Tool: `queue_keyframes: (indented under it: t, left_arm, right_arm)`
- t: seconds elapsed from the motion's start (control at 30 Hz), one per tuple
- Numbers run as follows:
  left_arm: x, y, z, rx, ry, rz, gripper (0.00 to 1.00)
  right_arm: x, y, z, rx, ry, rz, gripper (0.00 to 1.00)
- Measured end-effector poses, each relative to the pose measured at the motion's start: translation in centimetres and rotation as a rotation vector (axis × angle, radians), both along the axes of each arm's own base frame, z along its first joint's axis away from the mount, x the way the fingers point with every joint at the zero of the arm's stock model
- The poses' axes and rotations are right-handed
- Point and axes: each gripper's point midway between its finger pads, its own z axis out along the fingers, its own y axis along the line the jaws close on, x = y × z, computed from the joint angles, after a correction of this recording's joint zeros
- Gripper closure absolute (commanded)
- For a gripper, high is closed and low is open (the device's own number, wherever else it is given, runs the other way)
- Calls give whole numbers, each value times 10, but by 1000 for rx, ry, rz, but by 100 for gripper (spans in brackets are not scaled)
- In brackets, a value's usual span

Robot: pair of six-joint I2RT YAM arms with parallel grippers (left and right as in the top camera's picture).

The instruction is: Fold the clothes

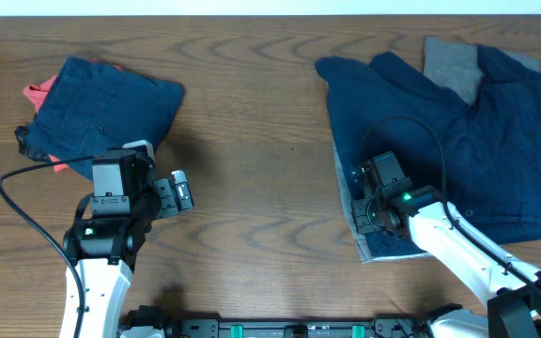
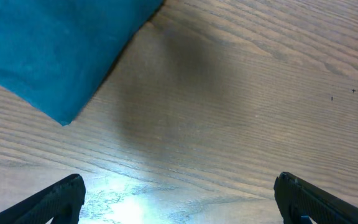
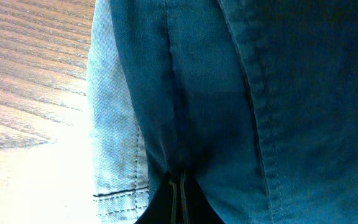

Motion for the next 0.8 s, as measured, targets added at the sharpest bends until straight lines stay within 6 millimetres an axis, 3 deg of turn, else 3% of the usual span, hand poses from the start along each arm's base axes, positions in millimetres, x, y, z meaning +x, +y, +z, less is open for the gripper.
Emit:
queue_keyframes:
  t: [0.17, 0.23, 0.33, 0.43, 0.47, 0.53, 0.6, 0.67, 0.8]
  left_arm:
    - [0, 0, 0, 0, 0, 0, 2]
    - [0, 0, 0, 0, 0, 0, 2]
    - [0, 0, 0, 0, 1, 0, 2]
    - [0, 0, 0, 0, 0, 0, 2]
    - [0, 0, 0, 0, 0, 0, 2]
    - [0, 0, 0, 0, 0, 0, 2]
    - [0, 0, 0, 0, 0, 0, 2]
    - [0, 0, 0, 0, 0, 0, 2]
    - [0, 0, 0, 0, 0, 0, 2]
  right_arm:
    - [-2, -1, 2, -3, 17, -19, 99]
    - [-1, -3, 13, -10, 28, -25, 99]
    - [25, 1, 57, 8, -53, -28, 99]
    - [72, 12, 136, 68, -245, -7, 99]
    - [85, 19, 167, 106, -319, 18, 99]
    - [95, 38, 212, 192, -414, 89, 99]
    - [92, 64, 241, 295, -471, 197, 99]
    - [77, 99, 250, 392, -466, 332, 99]
    - [59, 158, 233, 488, -423, 520, 99]
